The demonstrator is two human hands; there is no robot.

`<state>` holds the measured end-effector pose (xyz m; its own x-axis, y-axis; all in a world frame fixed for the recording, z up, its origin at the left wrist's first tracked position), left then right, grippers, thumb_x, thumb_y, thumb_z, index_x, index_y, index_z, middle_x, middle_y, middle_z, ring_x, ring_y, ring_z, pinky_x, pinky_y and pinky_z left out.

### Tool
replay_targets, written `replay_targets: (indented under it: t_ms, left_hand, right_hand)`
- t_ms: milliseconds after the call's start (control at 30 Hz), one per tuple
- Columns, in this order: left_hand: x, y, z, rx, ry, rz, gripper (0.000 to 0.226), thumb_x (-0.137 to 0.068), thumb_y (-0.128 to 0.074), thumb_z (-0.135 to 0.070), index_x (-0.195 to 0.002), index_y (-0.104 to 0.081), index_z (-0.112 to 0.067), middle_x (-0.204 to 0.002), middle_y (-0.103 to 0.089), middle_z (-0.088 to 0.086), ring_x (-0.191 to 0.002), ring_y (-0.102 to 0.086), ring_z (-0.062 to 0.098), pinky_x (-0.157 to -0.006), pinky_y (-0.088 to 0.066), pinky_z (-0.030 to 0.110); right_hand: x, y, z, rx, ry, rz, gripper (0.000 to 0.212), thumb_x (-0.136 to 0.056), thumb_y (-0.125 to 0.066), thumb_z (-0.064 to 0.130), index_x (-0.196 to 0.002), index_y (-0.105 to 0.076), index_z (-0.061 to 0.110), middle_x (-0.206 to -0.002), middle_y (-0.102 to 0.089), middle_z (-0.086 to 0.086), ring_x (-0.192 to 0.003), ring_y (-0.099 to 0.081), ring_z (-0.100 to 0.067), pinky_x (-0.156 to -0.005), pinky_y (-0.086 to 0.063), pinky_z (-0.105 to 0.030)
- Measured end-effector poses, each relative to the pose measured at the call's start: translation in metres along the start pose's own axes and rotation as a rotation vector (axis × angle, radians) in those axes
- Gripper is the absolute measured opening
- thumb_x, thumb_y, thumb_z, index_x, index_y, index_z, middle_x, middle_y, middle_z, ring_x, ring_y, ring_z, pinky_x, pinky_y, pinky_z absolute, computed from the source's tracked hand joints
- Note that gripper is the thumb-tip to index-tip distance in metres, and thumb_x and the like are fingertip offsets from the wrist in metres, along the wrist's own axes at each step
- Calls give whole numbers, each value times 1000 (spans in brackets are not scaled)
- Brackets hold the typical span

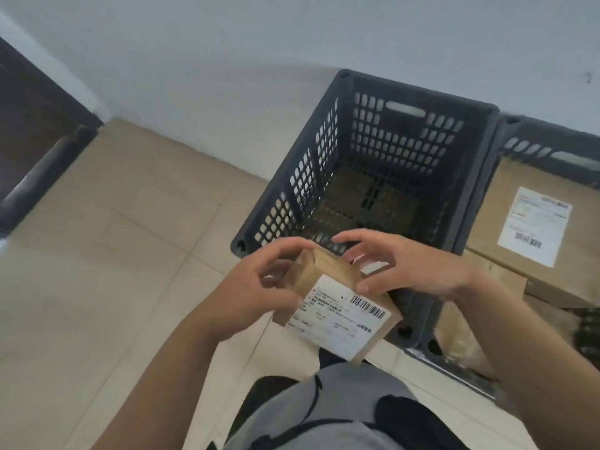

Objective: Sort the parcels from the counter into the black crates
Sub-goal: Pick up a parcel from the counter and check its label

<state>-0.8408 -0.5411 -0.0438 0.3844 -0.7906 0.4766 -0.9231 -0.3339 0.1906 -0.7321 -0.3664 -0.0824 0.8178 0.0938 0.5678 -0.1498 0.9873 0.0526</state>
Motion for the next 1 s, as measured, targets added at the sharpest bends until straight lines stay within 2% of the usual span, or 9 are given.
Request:
replay_targets:
  t_ms: [100, 200, 267, 367, 467, 600, 733, 867, 1000]
  left_hand:
    - [-31, 12, -13, 9, -5, 44, 66, -71, -74, -7, -124, -64, -45, -120, -68, -12, -116, -65, 17, -94, -58, 42]
    - [-59, 29, -14, 47, -3, -7, 66, -75, -72, -8, -124, -61, -52, -131, -64, -18, -126, -59, 10, -105, -52, 41]
    - [-76, 50, -7, 25, 47, -164, 58, -87, -71, -16, -132, -55, -50, -144, -54, -21, -136, -50, 10, -113, -43, 42]
    - [-89, 91, 13, -98, 157, -449, 49, -97, -68, -31, -139, -47, -45, -153, -42, -14, -132, -36, 8, -106, -35, 36]
    - [-102, 110, 49, -154, 276, -458, 58, -96, -67, -45, -148, -42, -37, -162, -36, -3, -144, -39, 22, -112, -40, 47]
    - [-123, 102, 79, -210, 322, -353, 61, -100, -50, -59, -150, -41, -26, -158, -44, 4, -142, -46, 31, -112, -45, 53]
    - [-132, 101, 95, -279, 301, -435, 61, -99, -43, -65, -141, -51, -22, -144, -59, 3, -129, -58, 26, -108, -49, 44]
    - [-132, 103, 98, -354, 278, -508, 56, -101, -39, -63, -132, -58, -21, -134, -65, 0, -119, -62, 21, -98, -47, 34]
    - [-135, 106, 98, -368, 261, -526, 56, -102, -39, -63, -129, -60, -19, -129, -67, 0, -114, -63, 21, -92, -47, 32]
  right_hand:
    - [-23, 16, 24, 100, 7, 65, 78, -78, -87, 36, -145, -47, 41, -124, -67, 21, -116, -64, -4, -101, -55, -34]
    - [-41, 41, 36, 158, 15, -28, 65, -83, -85, 27, -138, -53, 37, -122, -67, 20, -110, -64, 0, -95, -55, -27]
    - [-52, 61, 31, 188, -9, -144, 69, -81, -85, 30, -141, -51, 35, -126, -63, 18, -112, -62, -2, -99, -52, -30]
    - [-62, 87, 9, 168, -97, -468, 88, -77, -88, 36, -151, -41, 28, -134, -53, 12, -120, -54, -12, -103, -45, -36]
    - [-73, 84, -18, 120, -195, -673, 93, -74, -89, 38, -151, -39, 25, -139, -52, 5, -121, -53, -19, -99, -48, -40]
    - [-106, 40, -44, 194, -294, -602, 100, -73, -89, 41, -155, -34, 24, -147, -49, -4, -129, -51, -25, -105, -49, -46]
    - [-151, 7, -66, 192, -388, -506, 104, -73, -88, 42, -158, -31, 23, -151, -45, -7, -132, -50, -28, -107, -49, -49]
    - [-181, 12, -84, 11, -508, -596, 100, -80, -82, 44, -159, -23, 27, -154, -39, -11, -131, -52, -37, -105, -50, -53]
    - [-189, 9, -110, -135, -692, -664, 95, -83, -64, 67, -159, -14, 43, -161, -19, -16, -131, -49, -48, -105, -51, -54]
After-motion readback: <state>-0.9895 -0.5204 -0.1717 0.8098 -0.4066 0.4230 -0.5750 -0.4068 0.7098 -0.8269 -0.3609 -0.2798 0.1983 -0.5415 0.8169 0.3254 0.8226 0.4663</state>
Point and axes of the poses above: each hand's wrist, its own x-axis away from the middle knuckle, its own y-axis out of the back of the hand, z = x × y, the point moved 7 cm from there along -x, towards the middle knuckle
